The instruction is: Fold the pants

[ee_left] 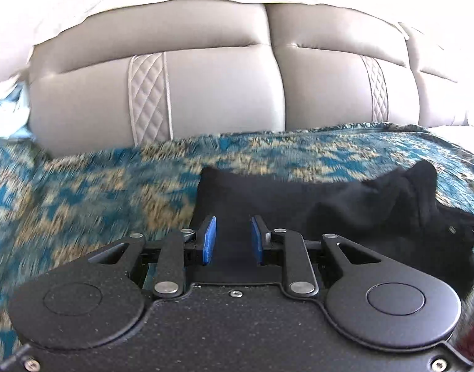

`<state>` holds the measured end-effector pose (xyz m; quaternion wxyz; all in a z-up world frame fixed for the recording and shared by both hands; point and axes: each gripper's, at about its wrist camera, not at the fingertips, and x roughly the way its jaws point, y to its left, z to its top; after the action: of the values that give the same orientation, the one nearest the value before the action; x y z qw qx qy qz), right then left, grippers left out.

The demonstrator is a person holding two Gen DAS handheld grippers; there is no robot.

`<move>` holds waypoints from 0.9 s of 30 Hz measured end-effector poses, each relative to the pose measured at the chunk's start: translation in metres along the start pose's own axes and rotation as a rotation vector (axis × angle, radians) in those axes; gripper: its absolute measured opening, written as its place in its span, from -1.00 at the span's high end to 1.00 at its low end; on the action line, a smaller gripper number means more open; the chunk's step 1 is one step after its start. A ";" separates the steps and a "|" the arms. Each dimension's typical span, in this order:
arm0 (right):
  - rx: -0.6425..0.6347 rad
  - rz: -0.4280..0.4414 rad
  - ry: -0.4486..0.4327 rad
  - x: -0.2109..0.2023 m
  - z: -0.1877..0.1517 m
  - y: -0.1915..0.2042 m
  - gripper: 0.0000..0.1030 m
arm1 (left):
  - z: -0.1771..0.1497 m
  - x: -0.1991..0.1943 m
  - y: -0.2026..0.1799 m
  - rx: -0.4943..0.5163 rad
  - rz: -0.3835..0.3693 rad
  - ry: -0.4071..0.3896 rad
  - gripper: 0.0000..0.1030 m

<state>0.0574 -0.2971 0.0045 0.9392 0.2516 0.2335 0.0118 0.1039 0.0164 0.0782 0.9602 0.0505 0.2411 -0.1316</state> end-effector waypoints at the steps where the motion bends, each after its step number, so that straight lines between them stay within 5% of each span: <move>1: 0.032 0.023 0.005 0.002 0.001 -0.004 0.41 | 0.006 0.010 -0.001 0.010 0.002 0.001 0.56; 7: 0.007 0.035 0.008 0.003 -0.001 -0.004 0.29 | 0.020 0.068 -0.008 0.048 0.039 0.031 0.55; 11: -0.019 0.006 -0.005 -0.004 -0.002 -0.004 -0.16 | 0.016 0.094 -0.003 0.017 0.049 0.059 0.52; 15: -0.091 -0.109 -0.050 -0.019 -0.006 0.000 -0.57 | 0.012 0.099 -0.005 0.027 0.056 0.036 0.52; 18: -0.166 -0.305 -0.091 -0.029 -0.007 0.007 -0.64 | 0.008 0.099 -0.006 0.037 0.055 0.021 0.51; 20: -0.232 -0.354 -0.140 -0.034 -0.002 0.017 -0.63 | 0.007 0.099 -0.007 0.034 0.051 0.015 0.51; 27: -0.432 -0.174 -0.170 -0.008 0.025 0.064 -0.64 | 0.007 0.100 -0.006 0.025 0.047 0.014 0.51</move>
<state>0.0674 -0.2536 0.0576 0.9850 0.0238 0.1663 -0.0405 0.1905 -0.0137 0.0367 0.9606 0.0692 0.2450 -0.1117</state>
